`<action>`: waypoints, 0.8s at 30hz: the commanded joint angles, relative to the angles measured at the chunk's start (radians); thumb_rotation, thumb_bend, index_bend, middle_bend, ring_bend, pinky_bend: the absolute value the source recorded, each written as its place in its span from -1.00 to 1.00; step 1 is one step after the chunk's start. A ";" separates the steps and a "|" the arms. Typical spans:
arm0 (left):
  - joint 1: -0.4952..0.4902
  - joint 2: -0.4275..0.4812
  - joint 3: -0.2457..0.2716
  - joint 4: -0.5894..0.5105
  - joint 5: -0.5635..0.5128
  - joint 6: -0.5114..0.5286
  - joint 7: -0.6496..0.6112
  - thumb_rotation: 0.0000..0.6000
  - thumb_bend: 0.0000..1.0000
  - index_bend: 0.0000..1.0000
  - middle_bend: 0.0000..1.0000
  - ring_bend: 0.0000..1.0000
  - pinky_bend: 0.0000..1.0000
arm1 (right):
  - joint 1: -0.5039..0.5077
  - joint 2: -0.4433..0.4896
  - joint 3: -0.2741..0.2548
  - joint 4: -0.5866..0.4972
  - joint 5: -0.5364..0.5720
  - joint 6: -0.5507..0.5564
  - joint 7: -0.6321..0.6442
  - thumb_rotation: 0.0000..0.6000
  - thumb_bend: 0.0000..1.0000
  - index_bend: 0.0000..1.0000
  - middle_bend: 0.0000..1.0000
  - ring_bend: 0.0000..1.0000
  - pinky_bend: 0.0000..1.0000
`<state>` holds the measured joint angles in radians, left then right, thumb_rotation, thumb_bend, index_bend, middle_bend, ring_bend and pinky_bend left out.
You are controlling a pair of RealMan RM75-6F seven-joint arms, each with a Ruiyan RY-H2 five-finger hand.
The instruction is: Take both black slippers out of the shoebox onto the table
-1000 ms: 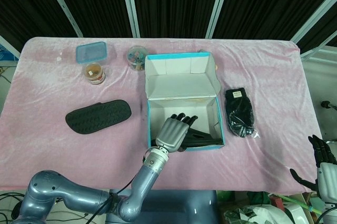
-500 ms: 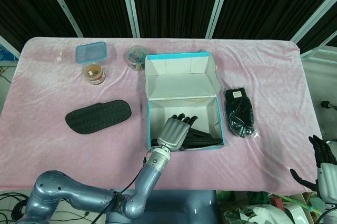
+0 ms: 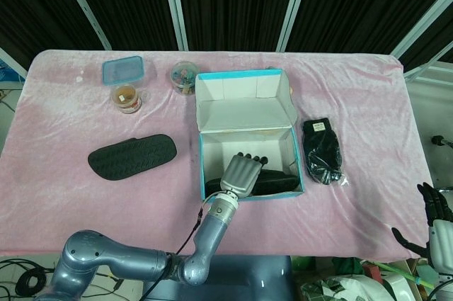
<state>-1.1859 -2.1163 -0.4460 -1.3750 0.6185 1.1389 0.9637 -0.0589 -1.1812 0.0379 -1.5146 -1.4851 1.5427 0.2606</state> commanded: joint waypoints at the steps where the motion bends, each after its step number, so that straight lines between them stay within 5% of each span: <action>1: -0.012 -0.007 -0.002 0.022 0.004 -0.016 -0.011 1.00 -0.22 -0.21 0.11 -0.09 -0.03 | 0.000 0.001 0.000 -0.002 -0.001 0.001 -0.002 1.00 -0.79 -0.95 -0.91 -1.00 -0.65; 16: 0.090 0.118 0.034 -0.060 0.228 0.010 -0.246 1.00 -0.25 -0.18 0.16 -0.05 -0.05 | -0.005 0.005 0.001 -0.010 -0.005 0.007 -0.006 1.00 -0.79 -0.96 -0.91 -1.00 -0.65; 24: 0.085 0.192 0.145 -0.050 0.397 -0.005 -0.204 1.00 -0.26 -0.18 0.16 -0.08 -0.07 | -0.001 0.009 0.003 -0.021 -0.009 0.006 -0.017 1.00 -0.79 -0.96 -0.91 -1.00 -0.65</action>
<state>-1.0958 -1.9375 -0.3402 -1.4463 0.9597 1.1300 0.7399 -0.0598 -1.1729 0.0404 -1.5354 -1.4945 1.5481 0.2440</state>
